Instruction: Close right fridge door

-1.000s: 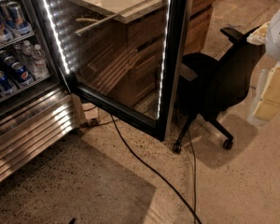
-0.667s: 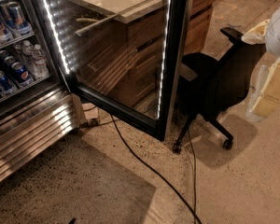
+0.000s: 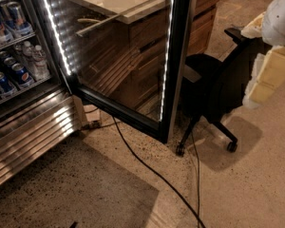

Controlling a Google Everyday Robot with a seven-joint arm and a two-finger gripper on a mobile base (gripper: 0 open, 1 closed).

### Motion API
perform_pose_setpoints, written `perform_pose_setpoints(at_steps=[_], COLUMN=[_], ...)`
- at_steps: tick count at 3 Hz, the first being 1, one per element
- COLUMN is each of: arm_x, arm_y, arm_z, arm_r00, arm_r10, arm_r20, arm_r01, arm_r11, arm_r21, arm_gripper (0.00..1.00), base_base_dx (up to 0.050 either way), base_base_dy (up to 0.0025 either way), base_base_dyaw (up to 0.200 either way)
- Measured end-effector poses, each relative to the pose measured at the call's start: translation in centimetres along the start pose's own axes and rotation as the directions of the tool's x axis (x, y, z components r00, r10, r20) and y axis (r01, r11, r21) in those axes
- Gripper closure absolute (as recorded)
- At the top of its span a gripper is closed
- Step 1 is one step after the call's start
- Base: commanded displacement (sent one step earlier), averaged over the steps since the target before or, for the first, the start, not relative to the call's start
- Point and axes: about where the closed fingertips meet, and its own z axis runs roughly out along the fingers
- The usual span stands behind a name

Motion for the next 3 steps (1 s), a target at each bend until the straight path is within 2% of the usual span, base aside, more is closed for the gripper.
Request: perform_pose_setpoints(at_steps=[1,2,3], arm_x=[-1.31,-1.31,-1.47], arm_y=[-4.30,-4.30,-4.71], arm_z=[1.37,1.37,1.54], arm_r00=[1.000,1.000,0.999], arm_r10=[0.027,0.027,0.021], arm_r20=[0.009,0.009,0.035], arm_r01=[-0.027,-0.027,-0.021], arm_r11=[0.9996,0.9996,0.9998], arm_r21=[-0.002,-0.002,-0.007], arm_gripper=[0.00,0.00,0.00], base_base_dx=[0.000,0.000,0.000], base_base_dy=[0.00000,0.00000,0.00000], base_base_dyaw=[0.000,0.000,0.000])
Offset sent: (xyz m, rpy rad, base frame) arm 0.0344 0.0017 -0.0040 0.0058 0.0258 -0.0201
